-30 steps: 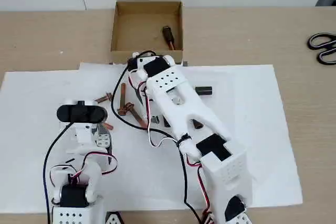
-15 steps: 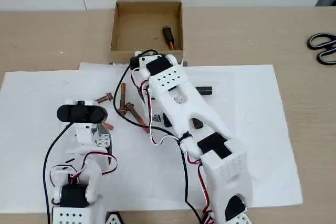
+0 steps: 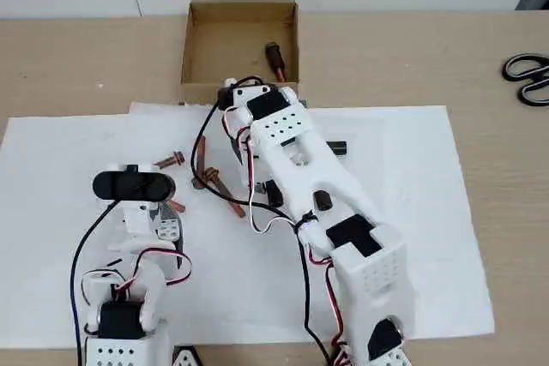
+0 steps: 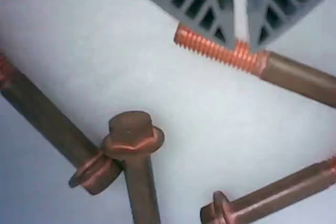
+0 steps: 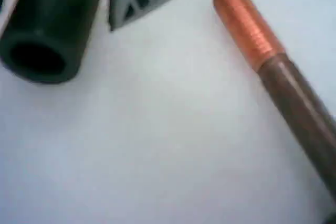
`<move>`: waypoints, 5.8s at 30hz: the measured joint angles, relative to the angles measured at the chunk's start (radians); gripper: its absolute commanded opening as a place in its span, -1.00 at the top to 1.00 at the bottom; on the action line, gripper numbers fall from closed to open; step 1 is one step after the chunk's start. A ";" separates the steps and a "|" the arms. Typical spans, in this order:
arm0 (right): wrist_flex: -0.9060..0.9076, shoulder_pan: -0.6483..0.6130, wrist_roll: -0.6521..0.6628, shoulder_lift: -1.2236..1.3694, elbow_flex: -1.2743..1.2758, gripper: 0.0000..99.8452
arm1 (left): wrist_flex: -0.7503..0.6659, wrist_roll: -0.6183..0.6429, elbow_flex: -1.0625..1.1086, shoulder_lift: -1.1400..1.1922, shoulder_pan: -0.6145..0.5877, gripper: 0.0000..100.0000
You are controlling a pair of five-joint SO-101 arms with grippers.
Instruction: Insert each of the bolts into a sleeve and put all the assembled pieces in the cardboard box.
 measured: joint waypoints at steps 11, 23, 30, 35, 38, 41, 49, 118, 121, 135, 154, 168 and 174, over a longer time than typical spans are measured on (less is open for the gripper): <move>-0.003 0.002 0.002 0.091 -0.006 0.82 | 0.000 0.000 0.000 0.000 0.000 0.99; 0.043 0.006 0.000 0.064 -0.031 0.99 | 0.000 0.003 0.000 0.000 0.000 0.99; 0.129 0.009 0.002 -0.112 -0.080 0.99 | 0.000 0.003 0.000 0.000 0.000 0.98; 0.137 0.069 0.002 -0.308 -0.080 0.99 | -0.005 -0.061 -0.028 0.000 0.000 0.98; 0.140 0.117 0.002 -0.408 -0.080 0.99 | 0.032 -0.075 -0.106 0.000 0.000 0.98; 0.143 0.176 0.002 -0.497 -0.038 0.99 | 0.075 -0.104 -0.193 0.000 0.000 0.98; 0.146 0.321 0.002 -0.689 0.275 0.99 | 0.213 -0.173 -0.514 0.222 0.000 0.99; -0.066 0.753 0.000 -1.373 1.045 0.99 | 0.706 -1.031 -2.001 2.285 -0.127 0.83; -0.066 0.753 0.000 -1.373 1.045 0.99 | 0.689 -1.031 -2.001 2.285 -0.101 0.83; -0.066 0.753 0.000 -1.373 1.045 0.99 | 0.674 -1.031 -2.119 2.438 -0.061 0.84; -0.066 0.753 0.000 -1.373 1.045 0.99 | 0.760 -1.030 -2.303 2.588 -0.057 0.99; -0.054 0.612 0.037 -1.379 0.776 0.99 | 0.747 -0.783 -2.302 2.245 -0.029 0.99; 0.052 0.451 0.216 -1.386 0.736 0.99 | 0.750 -0.535 -2.302 2.097 -0.002 0.99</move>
